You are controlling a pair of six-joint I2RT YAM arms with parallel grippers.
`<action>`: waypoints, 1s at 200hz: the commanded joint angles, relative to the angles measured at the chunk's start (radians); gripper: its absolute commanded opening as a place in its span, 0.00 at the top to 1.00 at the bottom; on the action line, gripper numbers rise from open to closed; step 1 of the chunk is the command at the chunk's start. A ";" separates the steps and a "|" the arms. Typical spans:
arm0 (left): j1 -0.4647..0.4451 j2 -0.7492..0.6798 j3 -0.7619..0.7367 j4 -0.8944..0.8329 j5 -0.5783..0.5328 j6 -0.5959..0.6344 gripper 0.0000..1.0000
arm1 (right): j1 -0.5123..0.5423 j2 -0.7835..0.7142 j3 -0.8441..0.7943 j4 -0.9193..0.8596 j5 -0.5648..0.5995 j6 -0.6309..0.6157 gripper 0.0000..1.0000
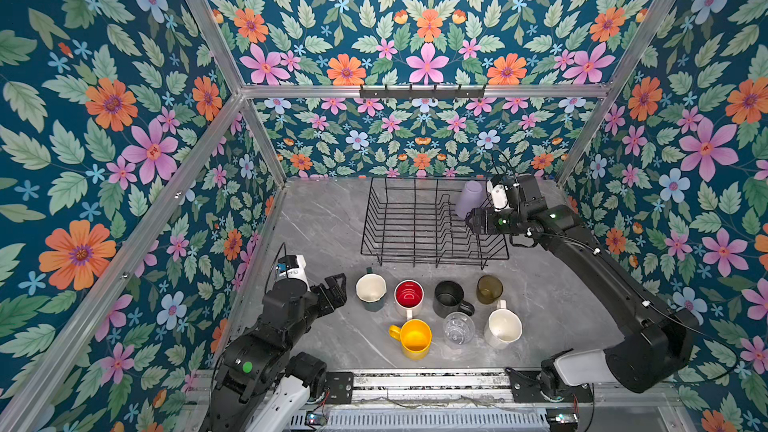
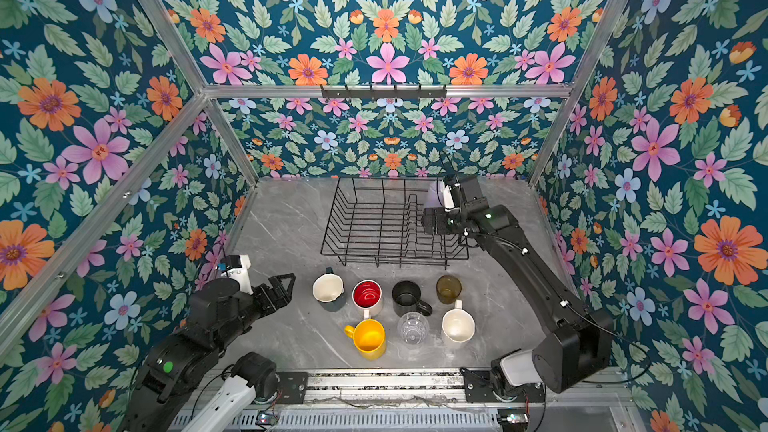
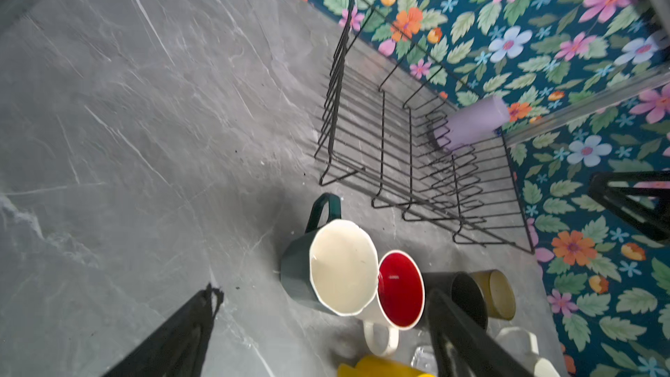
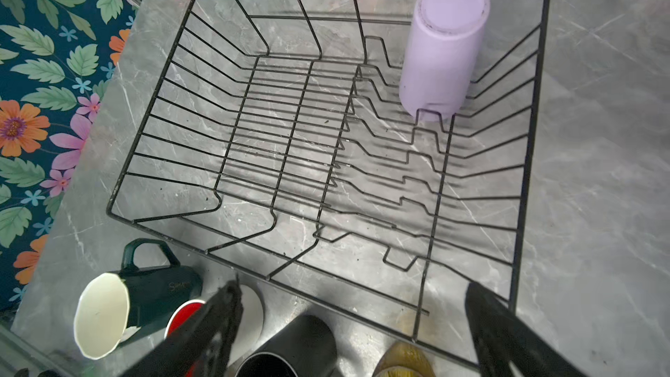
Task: Load the cups into the dish rack
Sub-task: 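Release the lavender cup with the right gripper while the left reaches for the green mug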
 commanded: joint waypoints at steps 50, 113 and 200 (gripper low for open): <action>0.001 0.123 -0.061 -0.002 0.217 -0.014 0.23 | 0.002 -0.140 -0.139 0.000 0.020 0.009 0.05; -0.004 0.174 -0.110 0.046 0.186 -0.045 0.28 | 0.003 -0.183 -0.198 -0.011 -0.007 -0.005 0.05; -0.065 0.356 -0.083 0.133 0.120 -0.059 0.32 | 0.003 -0.156 -0.238 -0.002 -0.036 -0.048 0.05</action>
